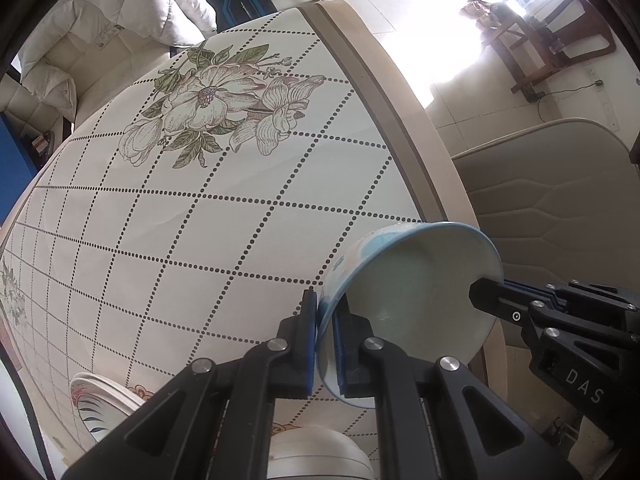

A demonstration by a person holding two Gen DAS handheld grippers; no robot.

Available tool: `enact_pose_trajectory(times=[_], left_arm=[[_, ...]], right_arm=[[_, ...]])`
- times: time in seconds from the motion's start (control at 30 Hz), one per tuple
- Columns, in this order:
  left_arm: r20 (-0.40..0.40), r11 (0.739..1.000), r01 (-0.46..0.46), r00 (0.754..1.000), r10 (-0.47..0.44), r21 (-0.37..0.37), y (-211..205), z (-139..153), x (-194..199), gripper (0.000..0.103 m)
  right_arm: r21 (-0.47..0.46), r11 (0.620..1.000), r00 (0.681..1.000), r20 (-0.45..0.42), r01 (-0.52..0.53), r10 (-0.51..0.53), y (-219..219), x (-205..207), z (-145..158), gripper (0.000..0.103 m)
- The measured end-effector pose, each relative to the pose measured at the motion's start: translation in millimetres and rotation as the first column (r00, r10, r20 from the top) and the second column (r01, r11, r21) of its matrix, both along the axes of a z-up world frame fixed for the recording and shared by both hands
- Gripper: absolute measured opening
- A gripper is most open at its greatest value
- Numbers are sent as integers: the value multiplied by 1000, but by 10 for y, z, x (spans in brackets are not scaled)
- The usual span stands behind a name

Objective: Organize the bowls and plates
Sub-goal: 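Lift the polka-dot bowl with both tools toward the bowl stack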

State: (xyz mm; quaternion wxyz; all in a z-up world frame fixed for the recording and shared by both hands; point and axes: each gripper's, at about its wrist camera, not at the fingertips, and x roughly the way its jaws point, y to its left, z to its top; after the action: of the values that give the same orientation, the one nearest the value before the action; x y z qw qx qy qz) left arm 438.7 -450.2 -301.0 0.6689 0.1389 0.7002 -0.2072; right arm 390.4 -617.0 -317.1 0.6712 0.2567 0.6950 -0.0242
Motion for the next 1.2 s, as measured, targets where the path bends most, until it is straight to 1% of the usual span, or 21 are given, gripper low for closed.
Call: enact_pose_trajectory(times=[0.1,0.17,0.27,0.37,0.43,0.53,0.63,0.8,0.93,1.2], left_arm=[[-39,1000,-18,999,18,8,3,-144,26,6],[-57,1000,-30,998,30,2,1,-183,28,6],[-78,1000,-23,997,24,11,5,-258,29,6],[-141,999,-37,989,37,1,7,-385,21,6],[-153,999,-52,987,50,-11,3,-415,19,6],[-142,998,-55,989,52,-19,-35,-379,7,6],[-97,1000,-29,995,28,-8,-24,-277,-24,6],[-63,1000,-19,998,19,-11,46,-128,-8,6],[-40,1000,-2,999,1,-19,115,10,-30,6],[3,999,5,1000,-5,-40,357,289,-175,6]], right_arm=[[-2,1000,1000,-22,-8,8,48,22,-88,9],[-1,1000,1000,-26,-9,9,70,26,-144,9],[7,1000,999,-35,-5,5,88,57,-191,9],[13,1000,998,-58,-22,22,115,109,-243,12],[11,1000,997,-76,-26,27,133,138,-303,12],[10,1000,996,-91,-26,27,153,146,-375,12],[-7,999,994,-97,-47,46,206,131,-388,8],[20,999,993,-106,-46,47,267,50,-359,7],[45,999,995,-96,-30,34,264,15,-260,7],[37,999,996,-73,-40,42,317,-84,55,7]])
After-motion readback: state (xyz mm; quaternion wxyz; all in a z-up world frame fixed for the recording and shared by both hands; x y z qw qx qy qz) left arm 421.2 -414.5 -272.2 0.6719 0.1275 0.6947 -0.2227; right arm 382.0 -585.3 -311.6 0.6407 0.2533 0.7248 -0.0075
